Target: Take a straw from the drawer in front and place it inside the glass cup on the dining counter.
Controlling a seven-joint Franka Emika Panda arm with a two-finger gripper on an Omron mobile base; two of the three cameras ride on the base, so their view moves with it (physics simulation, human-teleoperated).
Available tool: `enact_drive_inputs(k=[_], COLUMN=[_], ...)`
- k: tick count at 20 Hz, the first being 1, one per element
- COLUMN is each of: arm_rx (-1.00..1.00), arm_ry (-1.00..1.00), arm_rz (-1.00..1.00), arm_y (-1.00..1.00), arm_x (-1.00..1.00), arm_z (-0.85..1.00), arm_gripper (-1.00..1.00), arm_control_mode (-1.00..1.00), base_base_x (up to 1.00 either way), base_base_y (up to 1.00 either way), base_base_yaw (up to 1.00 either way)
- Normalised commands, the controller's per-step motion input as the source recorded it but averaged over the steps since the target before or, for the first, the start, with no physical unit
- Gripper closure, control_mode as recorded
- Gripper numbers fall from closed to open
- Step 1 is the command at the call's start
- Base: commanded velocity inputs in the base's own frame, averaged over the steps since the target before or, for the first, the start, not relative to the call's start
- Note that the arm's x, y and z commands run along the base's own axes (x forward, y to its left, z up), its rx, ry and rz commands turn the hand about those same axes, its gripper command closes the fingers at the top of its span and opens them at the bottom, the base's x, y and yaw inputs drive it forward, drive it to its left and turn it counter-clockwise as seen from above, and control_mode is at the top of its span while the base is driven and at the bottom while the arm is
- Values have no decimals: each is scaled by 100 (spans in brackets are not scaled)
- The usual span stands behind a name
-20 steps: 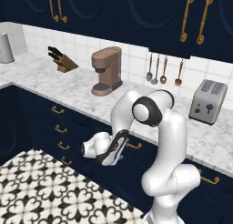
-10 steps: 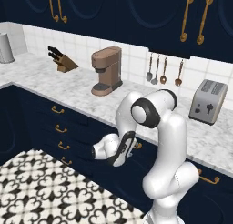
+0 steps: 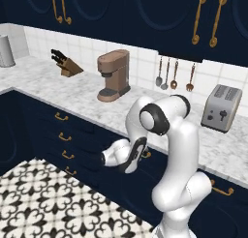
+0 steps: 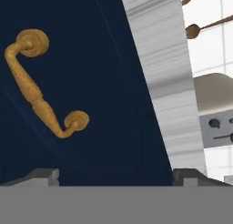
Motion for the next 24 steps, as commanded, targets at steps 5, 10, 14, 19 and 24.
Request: enact_drive_inputs(k=[5, 10, 14, 19, 24], arm_rx=[-12, -13, -1, 0, 0], arm_ry=[0, 3, 7, 15, 8], arm_rz=[3, 0, 0, 7, 11], arm_y=[0, 22, 22, 0, -3], arm_x=[30, 22, 29, 42, 28], arm_z=[-24, -34, -29, -25, -26], arm_gripper=[-100, -100, -100, -100, -100], arm_control_mode=[-100, -100, -100, -100, -100], base_base_x=[0, 0, 0, 0, 0], base_base_y=[0, 0, 0, 0, 0], base_base_yaw=[0, 0, 0, 0, 0])
